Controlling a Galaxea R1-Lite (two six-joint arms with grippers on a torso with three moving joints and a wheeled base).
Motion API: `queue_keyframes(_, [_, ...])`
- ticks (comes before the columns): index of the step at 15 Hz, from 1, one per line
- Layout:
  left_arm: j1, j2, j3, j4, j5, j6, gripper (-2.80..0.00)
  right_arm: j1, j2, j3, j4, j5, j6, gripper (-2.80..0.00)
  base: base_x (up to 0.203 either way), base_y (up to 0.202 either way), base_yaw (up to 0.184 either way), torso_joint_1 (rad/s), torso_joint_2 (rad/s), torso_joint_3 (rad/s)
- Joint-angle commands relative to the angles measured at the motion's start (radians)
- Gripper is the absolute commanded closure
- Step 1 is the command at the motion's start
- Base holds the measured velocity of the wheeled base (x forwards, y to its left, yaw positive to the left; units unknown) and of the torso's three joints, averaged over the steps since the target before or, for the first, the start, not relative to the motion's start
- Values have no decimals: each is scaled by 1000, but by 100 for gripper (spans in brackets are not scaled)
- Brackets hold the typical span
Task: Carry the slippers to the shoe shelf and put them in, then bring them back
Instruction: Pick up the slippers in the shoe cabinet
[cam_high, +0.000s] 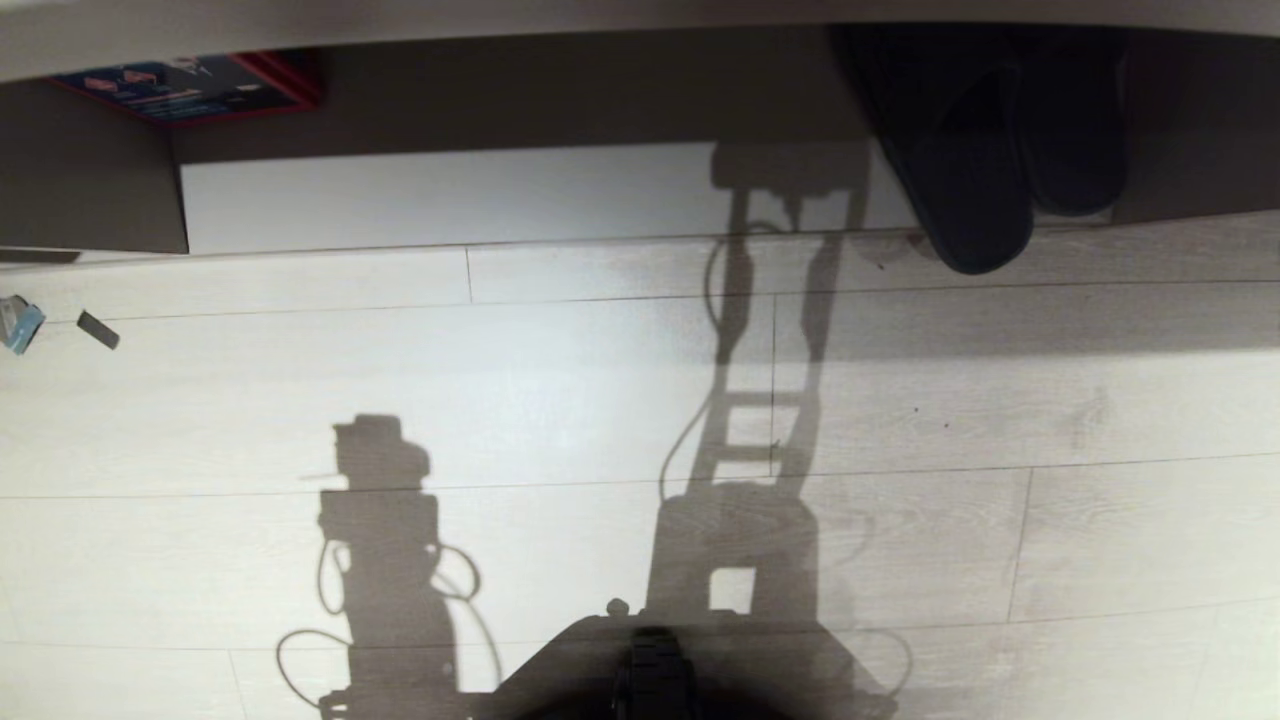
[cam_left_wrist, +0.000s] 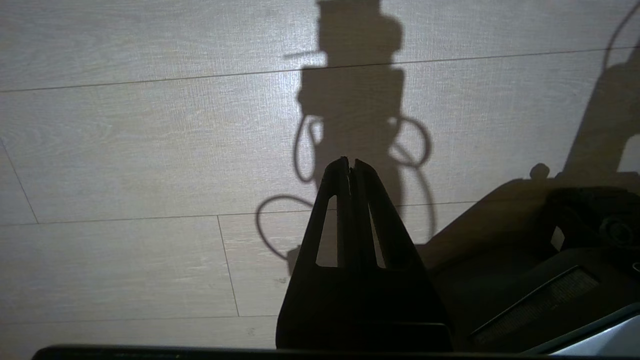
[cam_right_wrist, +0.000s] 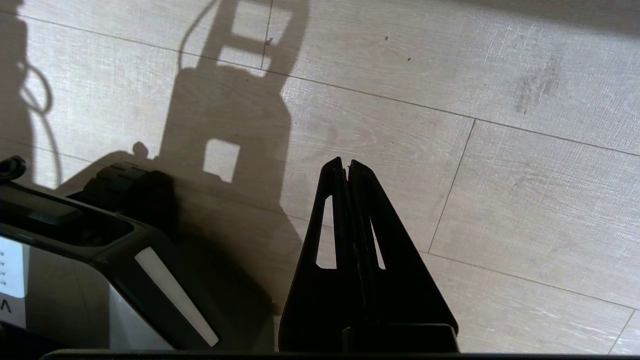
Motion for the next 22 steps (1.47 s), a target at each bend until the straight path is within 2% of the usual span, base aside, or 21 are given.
queue_keyframes(1, [0,1,8,-1,0,2,0,0,4,-1,-3,2,-1,0,0,0,0,0,0,0])
queue_keyframes(7, [0,1,8,1,0,3,0,0,4,-2,7,2,2,0,0,0,0,0,0,0])
queue_keyframes(10, [0,1,8,-1,0,5,0,0,4,-36,118,-3,67,0,0,0,0,0,0,0])
queue_keyframes(13, [0,1,8,1,0,6,0,0,4,-35,109,-11,44,0,0,0,0,0,0,0])
queue_keyframes(15, [0,1,8,1,0,8,0,0,4,-31,111,-101,-9,0,0,0,0,0,0,0])
queue_keyframes(16, [0,1,8,1,0,8,0,0,4,-22,110,-174,-39,0,0,0,0,0,0,0])
queue_keyframes(17, [0,1,8,0,0,8,0,0,4,-1,94,-216,-44,0,0,0,0,0,0,0])
queue_keyframes(18, [0,1,8,-1,0,8,0,0,4,17,55,-221,-9,0,0,0,0,0,0,0])
queue_keyframes(20, [0,1,8,0,-1,8,0,0,4,20,101,-224,9,0,0,0,0,0,0,0])
queue_keyframes(22, [1,1,8,0,-2,8,0,0,4,22,83,-225,36,0,0,0,0,0,0,0])
